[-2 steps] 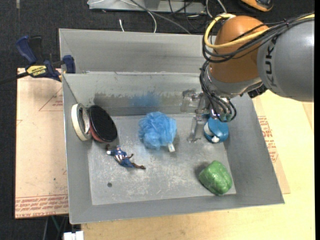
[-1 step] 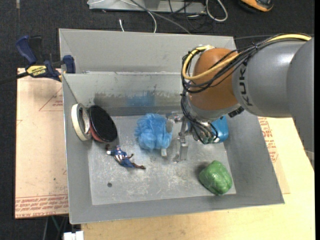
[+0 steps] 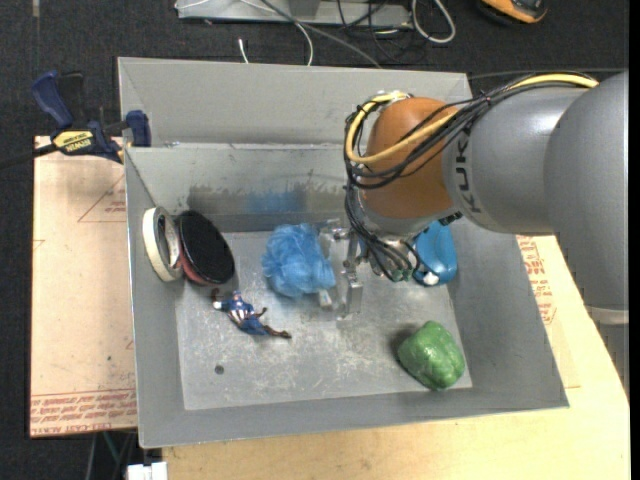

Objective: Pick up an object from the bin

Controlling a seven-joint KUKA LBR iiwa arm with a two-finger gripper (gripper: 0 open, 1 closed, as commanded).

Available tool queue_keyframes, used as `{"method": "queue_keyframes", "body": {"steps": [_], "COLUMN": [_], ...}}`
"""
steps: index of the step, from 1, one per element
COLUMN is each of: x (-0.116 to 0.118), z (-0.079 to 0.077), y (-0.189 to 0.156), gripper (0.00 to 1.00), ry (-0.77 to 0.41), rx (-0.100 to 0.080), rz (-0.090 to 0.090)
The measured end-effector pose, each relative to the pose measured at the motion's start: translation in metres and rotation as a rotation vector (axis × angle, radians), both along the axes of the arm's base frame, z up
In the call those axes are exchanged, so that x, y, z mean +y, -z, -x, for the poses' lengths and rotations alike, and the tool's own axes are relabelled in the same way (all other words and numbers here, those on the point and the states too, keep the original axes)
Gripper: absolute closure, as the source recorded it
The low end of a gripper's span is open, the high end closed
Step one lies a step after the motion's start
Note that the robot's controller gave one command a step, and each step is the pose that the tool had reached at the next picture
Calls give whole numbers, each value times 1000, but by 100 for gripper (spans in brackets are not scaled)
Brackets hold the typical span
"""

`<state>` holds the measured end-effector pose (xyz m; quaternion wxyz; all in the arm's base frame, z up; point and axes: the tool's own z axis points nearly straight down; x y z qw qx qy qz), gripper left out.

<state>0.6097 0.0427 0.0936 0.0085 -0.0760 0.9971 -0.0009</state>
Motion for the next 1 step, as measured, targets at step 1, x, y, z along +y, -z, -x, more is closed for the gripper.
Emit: {"method": "queue_keyframes", "body": {"steps": [1], "x": [18], "z": [17], "y": [-5], "gripper": [0], "ry": [89], "rx": [11], "rz": [-5]}}
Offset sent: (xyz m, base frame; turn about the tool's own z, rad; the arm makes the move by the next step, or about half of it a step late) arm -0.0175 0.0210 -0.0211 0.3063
